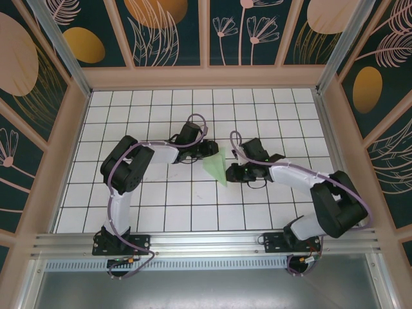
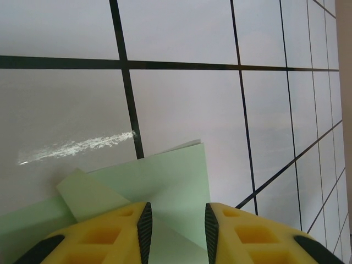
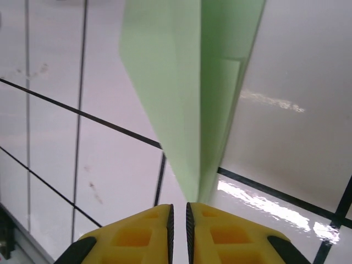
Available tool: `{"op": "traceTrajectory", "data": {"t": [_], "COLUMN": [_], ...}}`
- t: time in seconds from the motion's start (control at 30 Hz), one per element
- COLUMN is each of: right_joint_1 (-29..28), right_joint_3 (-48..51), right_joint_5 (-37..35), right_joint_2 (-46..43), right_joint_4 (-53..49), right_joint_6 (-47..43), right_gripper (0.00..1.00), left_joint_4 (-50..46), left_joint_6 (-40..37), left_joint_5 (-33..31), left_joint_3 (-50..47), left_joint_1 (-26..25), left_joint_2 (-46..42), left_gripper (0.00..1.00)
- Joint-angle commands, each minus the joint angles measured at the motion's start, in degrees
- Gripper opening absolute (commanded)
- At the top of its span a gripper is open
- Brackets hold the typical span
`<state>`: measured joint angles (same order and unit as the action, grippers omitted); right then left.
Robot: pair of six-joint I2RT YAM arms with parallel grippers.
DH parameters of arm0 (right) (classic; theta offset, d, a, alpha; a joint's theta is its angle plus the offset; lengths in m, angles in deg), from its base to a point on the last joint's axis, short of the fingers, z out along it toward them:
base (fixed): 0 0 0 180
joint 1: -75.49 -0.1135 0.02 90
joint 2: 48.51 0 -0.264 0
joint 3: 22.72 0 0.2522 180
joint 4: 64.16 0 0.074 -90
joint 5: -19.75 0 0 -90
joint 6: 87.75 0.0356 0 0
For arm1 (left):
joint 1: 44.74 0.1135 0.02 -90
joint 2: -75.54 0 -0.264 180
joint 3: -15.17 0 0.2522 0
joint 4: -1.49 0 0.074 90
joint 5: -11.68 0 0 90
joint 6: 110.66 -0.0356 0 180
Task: Fold a paper plane with a square sheet of paper (fold left side to right side)
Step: Fourth fold the wing at the center of the table.
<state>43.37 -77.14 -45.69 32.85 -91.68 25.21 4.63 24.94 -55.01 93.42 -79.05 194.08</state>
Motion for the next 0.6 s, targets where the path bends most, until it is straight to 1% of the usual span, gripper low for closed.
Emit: {"op": "traceTrajectory", "data": {"t": [0.0, 0.17, 0.23, 0.37, 0.57], "right_joint_1": [-0.2, -1.3, -1.8, -2.7, -4.1], "right_joint_3": [-0.7, -1.0, -1.6, -5.0, -7.4], "right_joint_5": [1.4, 0.2, -1.3, -5.0, -6.5], "right_joint_2": [-0.1, 3.4, 5.0, 9.8, 15.4], "right_joint_4": [2.4, 11.2, 13.7, 13.5, 13.4], "right_joint_6": [7.1, 16.0, 18.8, 20.8, 22.0], "right_gripper": [0.17, 0.16, 0.16, 0.15, 0.14], "left_joint_4": [-3.4, -2.7, -2.7, -2.7, -3.5], "left_joint_6": [0.4, 0.9, 0.9, 1.0, 0.7], "left_joint_5": [-4.5, -4.4, -4.5, -4.5, -5.2], "left_joint_3": [-2.8, -3.1, -3.1, -3.1, -2.9], "left_joint_1": [0.4, 0.3, 0.4, 0.3, 0.3], "left_joint_2": [2.4, 2.5, 2.5, 2.5, 2.2], "left_gripper": [0.35, 0.35, 0.35, 0.35, 0.35]}}
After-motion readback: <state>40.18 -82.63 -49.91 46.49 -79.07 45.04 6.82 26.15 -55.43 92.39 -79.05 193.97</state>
